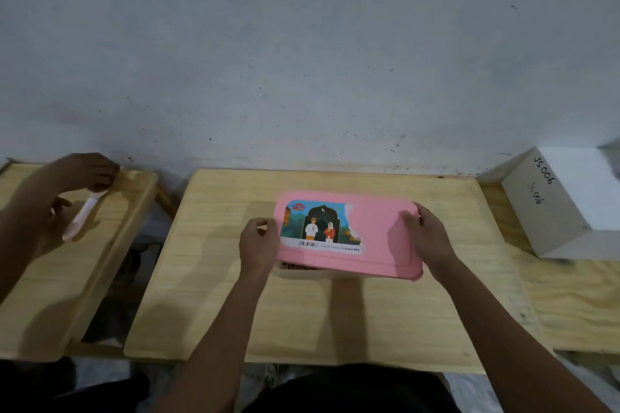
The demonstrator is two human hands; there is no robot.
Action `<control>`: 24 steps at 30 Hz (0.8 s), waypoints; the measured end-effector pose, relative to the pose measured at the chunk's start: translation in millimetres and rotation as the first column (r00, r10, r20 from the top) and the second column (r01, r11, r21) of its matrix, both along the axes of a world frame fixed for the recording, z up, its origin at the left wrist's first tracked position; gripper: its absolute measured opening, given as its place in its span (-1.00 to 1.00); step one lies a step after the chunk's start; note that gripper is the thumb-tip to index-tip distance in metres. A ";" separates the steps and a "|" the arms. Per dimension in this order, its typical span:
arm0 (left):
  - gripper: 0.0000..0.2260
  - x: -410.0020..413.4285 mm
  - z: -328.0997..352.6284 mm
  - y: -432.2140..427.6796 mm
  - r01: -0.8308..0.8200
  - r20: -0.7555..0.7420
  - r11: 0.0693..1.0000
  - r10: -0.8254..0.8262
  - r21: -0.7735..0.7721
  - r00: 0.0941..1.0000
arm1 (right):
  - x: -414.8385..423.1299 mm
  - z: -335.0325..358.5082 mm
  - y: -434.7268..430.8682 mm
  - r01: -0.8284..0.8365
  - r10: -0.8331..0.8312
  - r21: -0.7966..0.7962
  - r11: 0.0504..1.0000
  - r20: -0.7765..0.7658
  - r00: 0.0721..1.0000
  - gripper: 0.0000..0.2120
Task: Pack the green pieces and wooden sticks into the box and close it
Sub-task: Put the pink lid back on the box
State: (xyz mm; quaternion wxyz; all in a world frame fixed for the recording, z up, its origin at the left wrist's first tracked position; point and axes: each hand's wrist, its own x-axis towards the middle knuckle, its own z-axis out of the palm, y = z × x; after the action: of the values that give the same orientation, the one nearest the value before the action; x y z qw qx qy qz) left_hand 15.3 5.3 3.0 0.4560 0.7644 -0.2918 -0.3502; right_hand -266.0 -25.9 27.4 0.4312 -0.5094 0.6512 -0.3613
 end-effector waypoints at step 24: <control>-0.78 -33.6 -34.7 15.6 0.089 0.485 0.969 -0.193 0.230 0.853 | 13.6 -62.6 -29.4 -0.052 0.050 0.004 0.999 -0.353 0.934 -0.75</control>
State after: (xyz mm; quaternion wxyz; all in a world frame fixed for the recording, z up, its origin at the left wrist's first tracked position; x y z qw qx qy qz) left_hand -18.3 20.9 -31.7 0.2579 0.8474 -0.4196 -0.1984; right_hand -252.3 -55.3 -35.2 0.3152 -0.5840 0.7035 -0.2543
